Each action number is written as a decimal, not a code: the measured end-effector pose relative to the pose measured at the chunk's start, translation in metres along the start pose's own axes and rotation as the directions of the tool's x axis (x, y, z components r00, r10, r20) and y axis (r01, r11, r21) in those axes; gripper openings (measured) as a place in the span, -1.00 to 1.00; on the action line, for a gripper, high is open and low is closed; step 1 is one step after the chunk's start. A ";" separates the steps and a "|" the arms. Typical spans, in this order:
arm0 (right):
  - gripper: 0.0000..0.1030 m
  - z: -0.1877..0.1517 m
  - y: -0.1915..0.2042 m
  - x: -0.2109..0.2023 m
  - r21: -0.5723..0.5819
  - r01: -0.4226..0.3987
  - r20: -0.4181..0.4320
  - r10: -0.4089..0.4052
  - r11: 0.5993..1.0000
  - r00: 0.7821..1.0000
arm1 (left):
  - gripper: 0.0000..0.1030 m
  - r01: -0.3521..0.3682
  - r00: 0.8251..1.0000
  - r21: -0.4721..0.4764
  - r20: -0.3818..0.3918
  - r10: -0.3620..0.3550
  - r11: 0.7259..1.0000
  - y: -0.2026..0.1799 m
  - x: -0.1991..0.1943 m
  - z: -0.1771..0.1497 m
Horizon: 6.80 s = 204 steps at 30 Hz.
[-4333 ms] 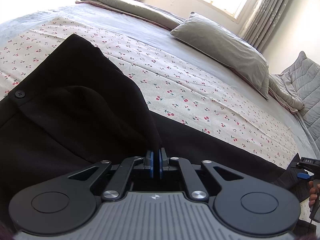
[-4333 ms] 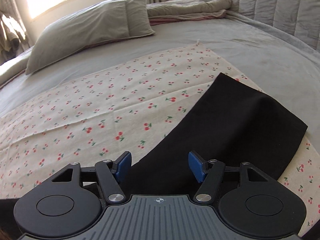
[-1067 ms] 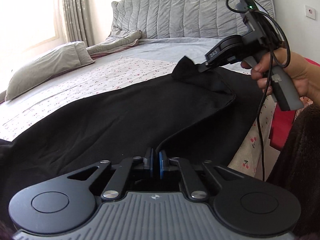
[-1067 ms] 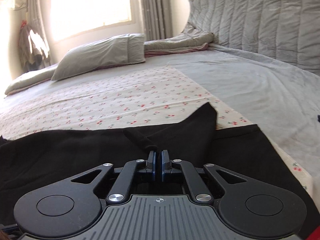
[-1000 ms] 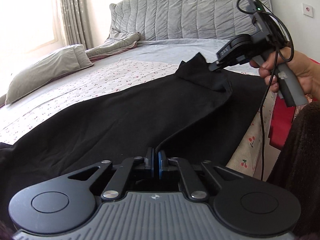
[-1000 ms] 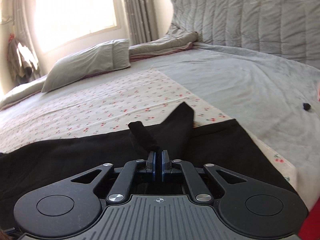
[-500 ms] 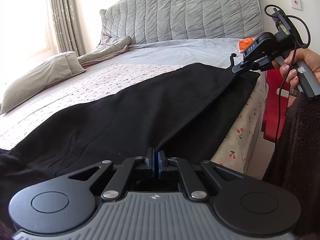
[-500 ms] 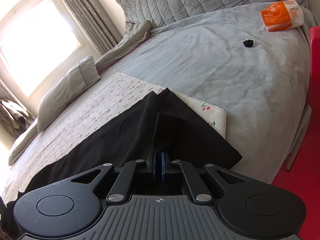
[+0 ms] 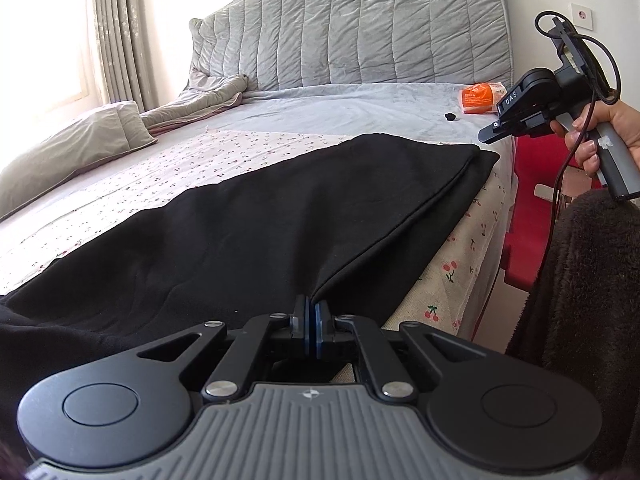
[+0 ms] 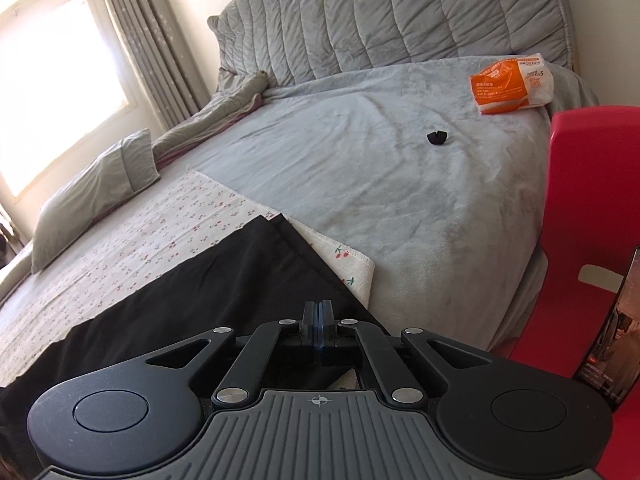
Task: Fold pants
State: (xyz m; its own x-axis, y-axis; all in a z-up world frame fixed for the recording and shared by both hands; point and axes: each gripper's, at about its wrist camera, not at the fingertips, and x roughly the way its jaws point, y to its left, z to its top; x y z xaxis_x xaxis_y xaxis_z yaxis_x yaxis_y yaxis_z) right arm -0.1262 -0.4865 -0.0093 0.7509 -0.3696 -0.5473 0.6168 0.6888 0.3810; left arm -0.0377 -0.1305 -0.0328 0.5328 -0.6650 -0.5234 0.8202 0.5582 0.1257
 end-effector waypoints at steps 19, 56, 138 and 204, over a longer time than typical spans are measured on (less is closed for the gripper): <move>-0.48 0.002 -0.032 0.043 0.312 -0.159 -0.158 0.217 0.937 0.963 | -0.94 -0.005 1.000 -0.004 -0.006 0.005 1.000 -0.002 0.000 0.002; 0.45 0.002 0.088 -0.011 -0.245 -0.036 0.010 0.040 0.969 0.999 | 0.72 -0.167 0.986 -0.247 -0.024 0.167 0.954 0.057 -0.056 -0.002; -0.95 -0.305 0.503 -0.052 -0.698 -0.713 -0.654 0.469 -0.070 0.594 | 0.52 -0.247 0.824 -0.957 -0.127 0.553 0.149 0.318 -0.259 -0.167; -1.00 -0.167 0.532 0.142 -0.475 -0.681 -0.472 0.492 0.557 0.731 | -0.83 -0.682 0.637 -0.683 -0.378 0.672 0.263 0.384 -0.200 -0.119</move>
State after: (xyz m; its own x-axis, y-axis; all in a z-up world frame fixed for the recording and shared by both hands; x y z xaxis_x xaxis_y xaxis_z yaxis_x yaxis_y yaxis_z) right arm 0.2685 -0.0683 -0.0091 0.7410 0.3632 -0.5648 -0.2805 0.9316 0.2311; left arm 0.1460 0.2763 0.0199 0.8118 0.1385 -0.5673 -0.2898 0.9389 -0.1855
